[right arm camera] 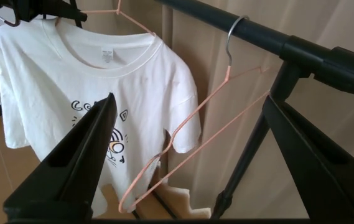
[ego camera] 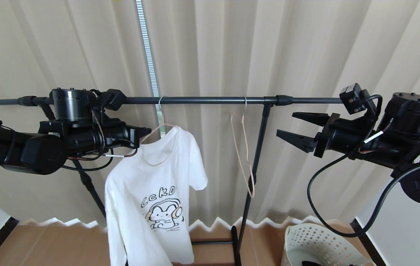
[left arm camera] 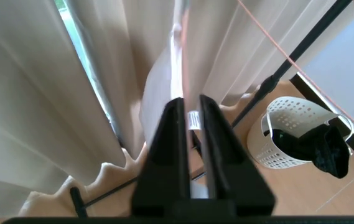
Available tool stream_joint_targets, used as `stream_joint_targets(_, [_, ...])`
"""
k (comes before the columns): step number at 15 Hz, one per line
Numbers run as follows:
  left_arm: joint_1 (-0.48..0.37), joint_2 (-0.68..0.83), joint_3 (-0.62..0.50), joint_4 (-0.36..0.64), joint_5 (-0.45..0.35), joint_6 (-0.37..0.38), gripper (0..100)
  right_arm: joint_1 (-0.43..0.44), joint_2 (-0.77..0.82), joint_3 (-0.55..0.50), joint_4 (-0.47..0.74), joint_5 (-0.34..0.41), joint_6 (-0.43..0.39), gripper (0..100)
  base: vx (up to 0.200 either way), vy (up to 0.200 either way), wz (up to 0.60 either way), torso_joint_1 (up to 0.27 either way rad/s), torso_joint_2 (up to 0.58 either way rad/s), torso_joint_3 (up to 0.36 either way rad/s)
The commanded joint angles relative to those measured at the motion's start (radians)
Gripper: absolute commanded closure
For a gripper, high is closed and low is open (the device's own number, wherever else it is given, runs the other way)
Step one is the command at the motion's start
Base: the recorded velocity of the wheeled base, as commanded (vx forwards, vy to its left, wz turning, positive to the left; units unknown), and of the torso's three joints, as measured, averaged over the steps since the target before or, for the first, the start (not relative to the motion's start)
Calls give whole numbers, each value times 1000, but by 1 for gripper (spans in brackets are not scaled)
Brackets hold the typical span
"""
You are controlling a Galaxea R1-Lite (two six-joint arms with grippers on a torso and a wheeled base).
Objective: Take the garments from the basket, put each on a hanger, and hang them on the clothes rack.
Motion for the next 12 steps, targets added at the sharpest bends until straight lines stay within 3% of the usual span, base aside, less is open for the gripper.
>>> stream_joint_targets(1, [0, -5, 1, 4, 0, -7, 0, 0, 1, 0, -1, 1, 0, 0, 0, 0, 0, 0, 0, 0])
stream_joint_targets(4, [5, -34, 24, 4, -2, -12, 0, 0, 0, -1, -1, 1, 0, 0, 0, 0, 0, 0, 0, 0])
stream_joint_targets(8, [9, -223, 172, 4, -2, -10, 0, 0, -28, -12, 3, -15, 12, 0, 0, 0, 0, 0, 0, 0])
stream_joint_targets(9, [14, -255, 202, 4, -2, -7, 0, 2, -52, -6, 7, -55, 18, 0, 0, 0, 0, 0, 0, 0])
stream_joint_targets(10, [29, -306, 251, 4, -2, -4, 0, 20, -118, 3, 26, -156, 18, 0, 0, 0, 0, 0, 0, 0])
stream_joint_targets(11, [31, -310, 255, 4, -2, -4, 0, 22, -121, 3, 27, -164, 18, 0, 0, 0, 0, 0, 0, 0])
stream_joint_targets(12, [51, -415, 351, -7, 0, -19, 0, 85, -241, 5, 161, -423, 14, 0, 0, 0, 0, 0, 0, 0])
